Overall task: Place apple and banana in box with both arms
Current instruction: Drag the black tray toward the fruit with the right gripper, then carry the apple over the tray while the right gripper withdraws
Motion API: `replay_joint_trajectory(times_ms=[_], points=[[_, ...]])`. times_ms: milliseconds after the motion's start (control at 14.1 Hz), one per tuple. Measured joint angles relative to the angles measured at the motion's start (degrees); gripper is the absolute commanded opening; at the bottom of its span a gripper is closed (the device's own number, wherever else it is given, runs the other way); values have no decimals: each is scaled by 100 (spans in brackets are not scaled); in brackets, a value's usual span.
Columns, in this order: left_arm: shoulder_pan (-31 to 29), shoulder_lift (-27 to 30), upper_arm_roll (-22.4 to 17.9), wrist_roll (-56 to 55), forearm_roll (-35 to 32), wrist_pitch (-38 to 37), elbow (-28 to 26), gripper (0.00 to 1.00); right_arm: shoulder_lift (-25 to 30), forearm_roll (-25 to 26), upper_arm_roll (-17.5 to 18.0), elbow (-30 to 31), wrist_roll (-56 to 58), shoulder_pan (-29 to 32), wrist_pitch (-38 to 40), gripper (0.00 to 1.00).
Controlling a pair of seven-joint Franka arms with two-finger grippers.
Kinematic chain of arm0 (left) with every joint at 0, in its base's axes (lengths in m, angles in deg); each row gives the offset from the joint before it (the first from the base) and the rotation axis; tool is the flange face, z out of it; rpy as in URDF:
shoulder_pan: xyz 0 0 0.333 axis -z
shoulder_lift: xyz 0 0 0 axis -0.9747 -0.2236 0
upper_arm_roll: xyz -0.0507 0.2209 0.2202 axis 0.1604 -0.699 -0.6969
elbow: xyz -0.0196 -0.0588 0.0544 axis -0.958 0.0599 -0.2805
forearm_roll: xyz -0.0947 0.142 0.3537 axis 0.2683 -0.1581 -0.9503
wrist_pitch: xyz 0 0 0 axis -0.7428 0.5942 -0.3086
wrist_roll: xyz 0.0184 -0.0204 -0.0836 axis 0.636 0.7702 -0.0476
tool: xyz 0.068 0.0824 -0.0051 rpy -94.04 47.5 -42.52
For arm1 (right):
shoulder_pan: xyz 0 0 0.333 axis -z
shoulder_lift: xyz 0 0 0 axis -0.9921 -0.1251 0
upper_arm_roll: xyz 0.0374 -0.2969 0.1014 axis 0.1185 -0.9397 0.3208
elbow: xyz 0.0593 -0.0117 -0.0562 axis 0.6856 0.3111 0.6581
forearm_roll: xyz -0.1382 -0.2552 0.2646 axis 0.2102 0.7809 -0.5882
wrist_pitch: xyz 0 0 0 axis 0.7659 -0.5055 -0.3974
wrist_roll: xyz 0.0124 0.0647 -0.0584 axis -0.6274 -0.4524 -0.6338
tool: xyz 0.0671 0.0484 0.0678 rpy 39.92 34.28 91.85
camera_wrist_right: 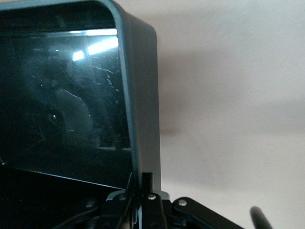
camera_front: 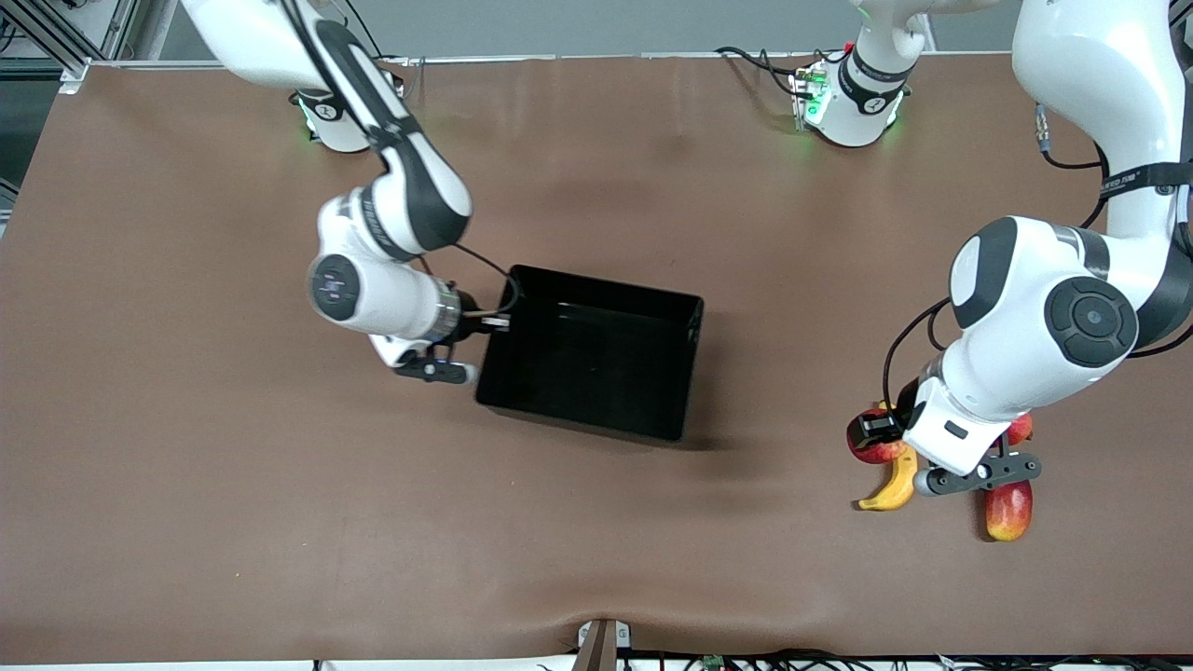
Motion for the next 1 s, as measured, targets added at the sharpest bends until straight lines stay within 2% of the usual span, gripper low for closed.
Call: replay_joint_trajectory(times_ms=[285, 356, 427, 498, 783, 996], points=[[-1, 124, 191, -10, 0, -351, -13, 0, -472, -70, -9, -172, -489, -440, -713, 0], [2, 149, 277, -13, 0, -428, -23, 0, -539, -76, -10, -257, -618, -488, -721, 19], [9, 164, 376, -29, 0, -485, -54, 0, -594, -87, -11, -338, -707, -514, -729, 87], [42, 166, 472, -92, 0, -508, -112, 0, -645, -89, -13, -404, -741, -524, -731, 100], [674, 111, 540, -630, -60, -508, -332, 0, -673, 149, -93, -552, -750, -521, -659, 100], [1149, -86, 539, -926, -101, -420, -410, 0, -436, 506, -339, -769, -761, -506, 186, 100]])
